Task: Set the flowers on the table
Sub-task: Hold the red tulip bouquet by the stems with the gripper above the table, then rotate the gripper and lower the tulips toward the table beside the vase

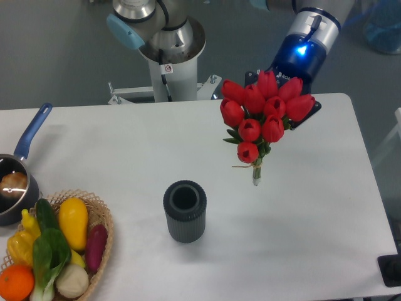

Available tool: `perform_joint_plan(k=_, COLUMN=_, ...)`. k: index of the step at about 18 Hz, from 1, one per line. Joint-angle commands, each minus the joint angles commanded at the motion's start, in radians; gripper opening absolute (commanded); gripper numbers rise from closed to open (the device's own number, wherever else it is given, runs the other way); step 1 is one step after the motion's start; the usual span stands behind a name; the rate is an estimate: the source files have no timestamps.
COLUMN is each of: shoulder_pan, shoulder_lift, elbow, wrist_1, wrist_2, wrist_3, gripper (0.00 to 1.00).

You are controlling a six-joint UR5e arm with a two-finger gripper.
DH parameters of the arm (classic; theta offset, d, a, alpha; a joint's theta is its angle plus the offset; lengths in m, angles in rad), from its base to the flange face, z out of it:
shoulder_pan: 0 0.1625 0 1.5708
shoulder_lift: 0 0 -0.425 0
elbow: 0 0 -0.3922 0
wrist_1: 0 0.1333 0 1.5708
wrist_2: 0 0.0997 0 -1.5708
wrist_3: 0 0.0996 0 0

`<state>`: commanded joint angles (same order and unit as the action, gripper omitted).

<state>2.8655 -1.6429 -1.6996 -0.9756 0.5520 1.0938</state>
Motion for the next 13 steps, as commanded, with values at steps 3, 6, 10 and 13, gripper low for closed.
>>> perform_joint_plan(k=3, shoulder_pan=0.002, shoulder_lift=0.005, elbow=-0.003, wrist_1=0.0, wrist_2=0.032, wrist_3=0.006, gripper=0.46)
perform_joint_plan(k=6, shoulder_pan=-0.006, shoulder_lift=0.029, elbow=-0.005, wrist_1=0.0, wrist_2=0.159, wrist_3=0.005, gripper=0.45)
perform_joint_plan(k=10, shoulder_pan=-0.011, shoulder_lift=0.034, elbow=-0.008, wrist_1=-0.003, wrist_2=0.226, wrist_3=0.009, gripper=0.44)
perform_joint_plan(k=13, shoulder_pan=-0.04, shoulder_lift=0.034, elbow=-0.006, wrist_1=-0.003, wrist_2=0.324, wrist_3=0.009, gripper=0.43)
